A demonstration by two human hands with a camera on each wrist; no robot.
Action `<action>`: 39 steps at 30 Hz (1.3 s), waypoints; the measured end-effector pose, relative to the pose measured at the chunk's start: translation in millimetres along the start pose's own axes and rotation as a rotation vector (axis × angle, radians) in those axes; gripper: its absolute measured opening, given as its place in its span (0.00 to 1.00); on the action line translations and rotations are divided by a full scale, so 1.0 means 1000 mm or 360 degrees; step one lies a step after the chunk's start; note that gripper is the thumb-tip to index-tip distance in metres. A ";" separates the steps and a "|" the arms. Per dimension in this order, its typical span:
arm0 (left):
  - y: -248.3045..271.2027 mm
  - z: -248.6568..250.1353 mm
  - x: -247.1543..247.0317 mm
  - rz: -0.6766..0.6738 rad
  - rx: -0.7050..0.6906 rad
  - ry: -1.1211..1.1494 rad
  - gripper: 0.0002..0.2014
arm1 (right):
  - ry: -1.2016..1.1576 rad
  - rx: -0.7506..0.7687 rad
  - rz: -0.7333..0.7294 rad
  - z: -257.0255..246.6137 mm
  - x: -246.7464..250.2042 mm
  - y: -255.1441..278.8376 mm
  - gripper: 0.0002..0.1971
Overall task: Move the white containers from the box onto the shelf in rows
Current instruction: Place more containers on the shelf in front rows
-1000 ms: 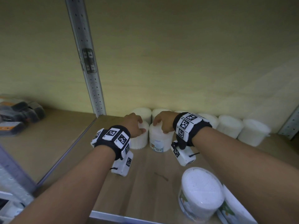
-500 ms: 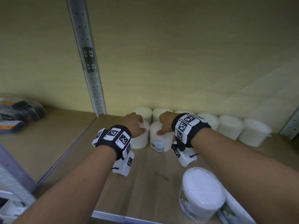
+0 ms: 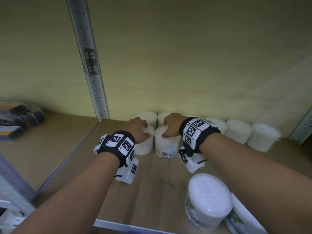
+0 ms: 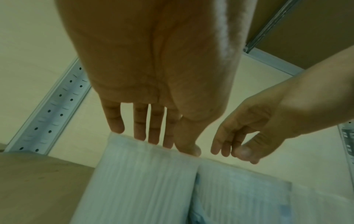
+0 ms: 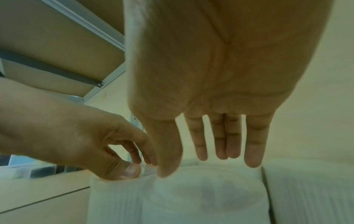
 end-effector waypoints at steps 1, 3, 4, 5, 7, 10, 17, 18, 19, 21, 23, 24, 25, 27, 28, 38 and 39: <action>0.000 0.000 0.000 -0.0001 -0.0004 -0.0006 0.24 | -0.0001 -0.0021 -0.0019 0.000 -0.003 -0.001 0.33; 0.000 0.000 0.000 -0.0002 -0.0011 -0.0010 0.24 | 0.0011 -0.0066 -0.0094 0.001 -0.009 -0.003 0.37; 0.000 0.000 -0.001 -0.0003 -0.0013 -0.0009 0.24 | 0.0012 -0.0080 -0.0109 0.001 -0.011 -0.004 0.38; 0.000 0.000 -0.001 -0.0005 -0.0011 -0.0011 0.24 | 0.0011 -0.0090 -0.0115 0.001 -0.010 -0.004 0.38; 0.001 -0.001 -0.001 -0.0008 -0.0010 -0.0028 0.24 | -0.0005 -0.0093 -0.0112 0.001 -0.009 -0.004 0.38; 0.001 0.000 0.000 -0.0001 -0.0014 -0.0037 0.24 | 0.0005 -0.0083 -0.0107 0.002 -0.008 -0.003 0.37; 0.000 0.001 -0.001 -0.0004 -0.0035 -0.0014 0.24 | -0.0014 -0.0020 -0.0100 0.003 -0.006 -0.002 0.34; 0.000 0.001 -0.001 -0.0003 -0.0035 -0.0011 0.24 | -0.0024 -0.0015 -0.0096 0.002 -0.006 -0.002 0.34; 0.000 0.001 -0.001 0.0001 -0.0038 -0.0012 0.24 | -0.0031 -0.0018 -0.0100 0.002 -0.007 -0.001 0.35; 0.001 0.002 -0.001 0.0004 -0.0041 -0.0021 0.24 | -0.0046 -0.0024 -0.0082 0.003 -0.006 -0.001 0.35; 0.002 0.002 -0.001 0.0008 -0.0047 -0.0041 0.24 | -0.0071 -0.0020 -0.0019 0.005 -0.004 0.000 0.33; 0.002 0.003 -0.001 0.0005 -0.0050 -0.0053 0.24 | -0.0085 -0.0010 0.0033 0.005 -0.003 0.001 0.33; 0.002 0.002 -0.001 0.0002 -0.0053 -0.0064 0.24 | -0.0104 -0.0005 0.0062 0.005 -0.002 0.002 0.32; 0.003 0.003 -0.001 -0.0002 -0.0056 -0.0076 0.25 | -0.0120 -0.0018 0.0069 0.006 -0.003 0.002 0.32; 0.003 0.003 -0.001 -0.0006 -0.0059 -0.0076 0.25 | -0.0131 -0.0024 0.0073 0.006 -0.004 0.002 0.32; 0.009 0.002 0.000 -0.0186 -0.0144 0.0018 0.24 | -0.0192 -0.0017 0.0110 0.005 -0.004 0.004 0.31; 0.010 0.001 0.000 -0.0200 -0.0138 0.0004 0.24 | -0.0190 -0.0016 0.0108 0.005 -0.005 0.003 0.31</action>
Point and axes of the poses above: each hand's wrist, its own y-axis away from the middle knuckle, its own x-axis out of the back of the hand, z = x × y, the point moved 7 cm from there along -y, towards the middle knuckle, and after that the axes turned 2 degrees about y, right-handed, at the moved point
